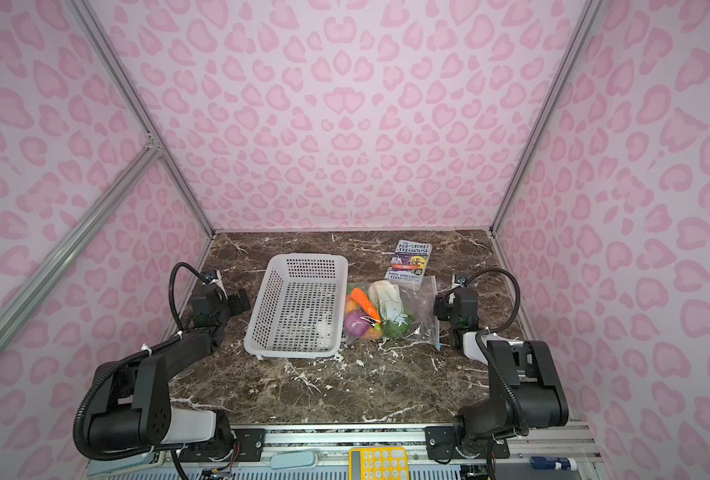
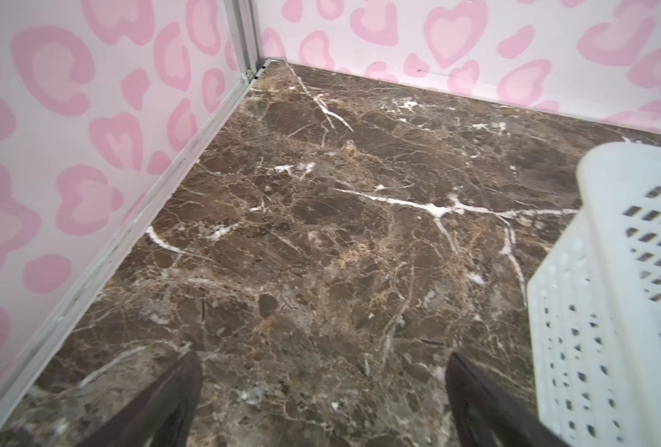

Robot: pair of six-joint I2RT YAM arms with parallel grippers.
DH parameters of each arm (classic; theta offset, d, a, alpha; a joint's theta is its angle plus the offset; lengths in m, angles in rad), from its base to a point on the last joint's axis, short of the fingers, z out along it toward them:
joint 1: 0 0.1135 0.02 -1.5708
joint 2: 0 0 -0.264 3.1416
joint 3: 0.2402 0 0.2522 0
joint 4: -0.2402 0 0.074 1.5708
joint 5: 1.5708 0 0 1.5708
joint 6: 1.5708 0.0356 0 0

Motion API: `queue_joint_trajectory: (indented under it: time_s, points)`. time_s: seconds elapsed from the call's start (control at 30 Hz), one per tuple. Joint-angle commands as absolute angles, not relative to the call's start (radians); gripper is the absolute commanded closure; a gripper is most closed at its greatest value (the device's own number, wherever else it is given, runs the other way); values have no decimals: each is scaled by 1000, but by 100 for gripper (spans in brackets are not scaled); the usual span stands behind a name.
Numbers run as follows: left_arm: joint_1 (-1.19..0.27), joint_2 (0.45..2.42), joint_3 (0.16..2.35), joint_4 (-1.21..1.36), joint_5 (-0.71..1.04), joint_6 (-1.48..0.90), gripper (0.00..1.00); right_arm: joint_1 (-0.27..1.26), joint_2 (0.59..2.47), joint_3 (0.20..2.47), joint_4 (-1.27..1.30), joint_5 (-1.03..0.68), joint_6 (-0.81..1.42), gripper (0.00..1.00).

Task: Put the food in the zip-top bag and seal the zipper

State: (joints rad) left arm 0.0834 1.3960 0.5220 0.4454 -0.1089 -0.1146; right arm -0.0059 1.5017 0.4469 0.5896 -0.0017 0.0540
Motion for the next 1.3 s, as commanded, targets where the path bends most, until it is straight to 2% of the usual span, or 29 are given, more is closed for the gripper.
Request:
queue_joint_trajectory:
  time_s: [0.0,0.13,0.23,0.37,0.4,0.43,0.47,1.27]
  points:
    - [53,1406,505,621,-61,-85,2,21,1520,379,899,26,-21,19]
    - [3,1411,456,707,-200,-79,3,20,1568,312,1074,48,-11,18]
    - [-14,1440,417,793,-279,-93,3,16,1532,362,917,68,4,18]
    - [-34,1436,356,902,-272,-71,3,12,1555,341,996,65,11,16]
    - [-33,1456,320,977,-260,-64,3,12,1547,351,966,64,8,2]
    - [-41,1476,298,1046,-269,-51,3,11,1535,362,920,63,7,0]
    - [-41,1456,312,983,-260,-56,3,12,1538,359,931,63,7,0]
    - [-30,1465,321,984,-247,-61,3,12,1538,360,932,64,6,0]
